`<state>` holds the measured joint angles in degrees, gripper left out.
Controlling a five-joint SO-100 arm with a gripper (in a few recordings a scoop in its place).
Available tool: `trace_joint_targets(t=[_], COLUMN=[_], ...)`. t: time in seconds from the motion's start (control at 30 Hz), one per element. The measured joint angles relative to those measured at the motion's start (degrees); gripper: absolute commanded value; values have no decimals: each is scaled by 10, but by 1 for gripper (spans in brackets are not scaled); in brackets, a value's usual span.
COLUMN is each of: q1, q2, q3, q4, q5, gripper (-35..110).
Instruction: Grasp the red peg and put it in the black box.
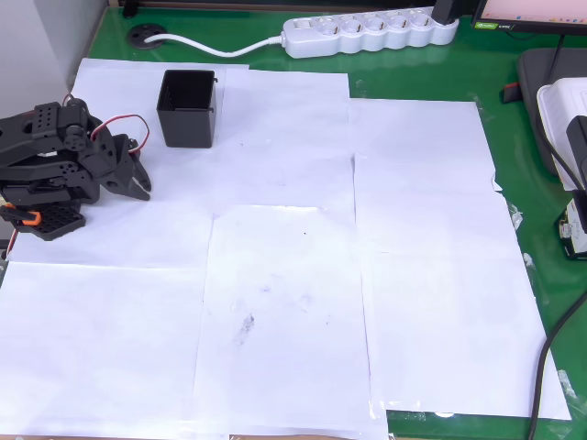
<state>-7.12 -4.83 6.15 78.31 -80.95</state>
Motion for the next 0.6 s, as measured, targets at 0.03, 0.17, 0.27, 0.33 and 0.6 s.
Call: trace_joint_targets(t=[0.03, 0.17, 0.27, 0.33, 0.6], q1=[-1, -4, -7, -6, -6], q2=[-6, -45, -49, -50, -50], q3=[0, -4, -6, -6, -7], q4=[4, 22, 23, 23, 23], q5=[-4, -17, -18, -18, -18], gripper=[0, 0, 0, 0, 0])
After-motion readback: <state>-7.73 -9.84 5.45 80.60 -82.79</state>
